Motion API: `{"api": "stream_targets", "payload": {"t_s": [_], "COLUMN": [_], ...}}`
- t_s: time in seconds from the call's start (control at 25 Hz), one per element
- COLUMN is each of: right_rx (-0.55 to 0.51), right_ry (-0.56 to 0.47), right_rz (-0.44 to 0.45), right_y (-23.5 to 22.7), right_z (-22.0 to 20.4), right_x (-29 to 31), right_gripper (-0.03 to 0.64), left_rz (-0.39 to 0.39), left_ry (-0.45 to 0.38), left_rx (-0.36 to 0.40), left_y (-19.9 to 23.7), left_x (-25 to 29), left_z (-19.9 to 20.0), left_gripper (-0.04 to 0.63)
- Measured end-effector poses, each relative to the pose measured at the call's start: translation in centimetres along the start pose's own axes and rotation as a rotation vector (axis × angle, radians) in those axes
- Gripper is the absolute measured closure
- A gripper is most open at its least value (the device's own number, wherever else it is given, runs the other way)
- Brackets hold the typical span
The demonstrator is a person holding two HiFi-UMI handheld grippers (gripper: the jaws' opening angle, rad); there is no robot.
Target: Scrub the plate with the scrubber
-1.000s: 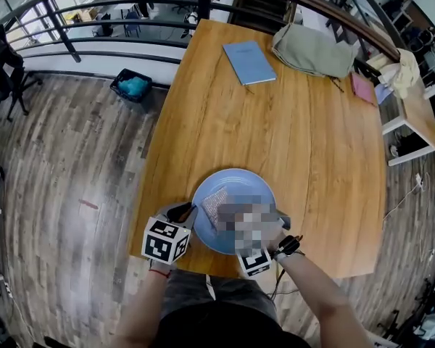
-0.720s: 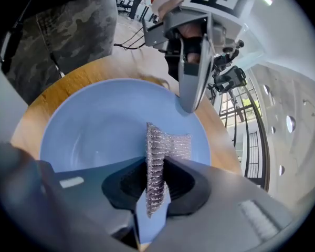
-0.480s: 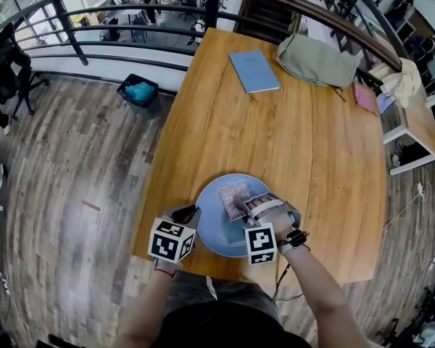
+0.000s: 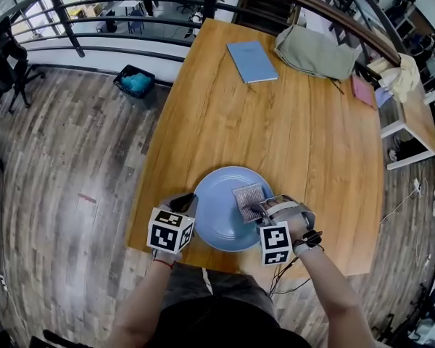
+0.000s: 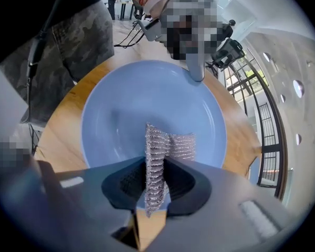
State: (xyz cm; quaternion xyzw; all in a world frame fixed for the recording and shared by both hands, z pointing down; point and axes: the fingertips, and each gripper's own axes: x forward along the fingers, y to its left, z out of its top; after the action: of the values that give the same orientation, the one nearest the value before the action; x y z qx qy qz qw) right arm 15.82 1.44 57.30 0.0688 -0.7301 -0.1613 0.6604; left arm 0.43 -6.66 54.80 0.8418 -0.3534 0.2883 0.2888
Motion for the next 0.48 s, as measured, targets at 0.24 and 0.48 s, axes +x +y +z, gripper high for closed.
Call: {"api": "stream_targets", "payload": {"t_s": [0.24, 0.48], "right_rx": [0.131, 0.236], "right_ry": [-0.017, -0.053], "right_rz": [0.171, 0.376], "right_y": [3.3, 5.7], "right_z": [0.3, 2.3], "right_x": [-1.4, -3.0], "right_gripper": [0.531, 0.531], "left_rz": [0.015, 0.016], "left_ry": [-0.006, -0.012], "left_rx": [0.021, 0.019], "left_y": [-0.2, -0.3], "left_x": [0.3, 0.4], "left_z": [0.4, 0.4], "left_gripper": [0.577, 0.577]}}
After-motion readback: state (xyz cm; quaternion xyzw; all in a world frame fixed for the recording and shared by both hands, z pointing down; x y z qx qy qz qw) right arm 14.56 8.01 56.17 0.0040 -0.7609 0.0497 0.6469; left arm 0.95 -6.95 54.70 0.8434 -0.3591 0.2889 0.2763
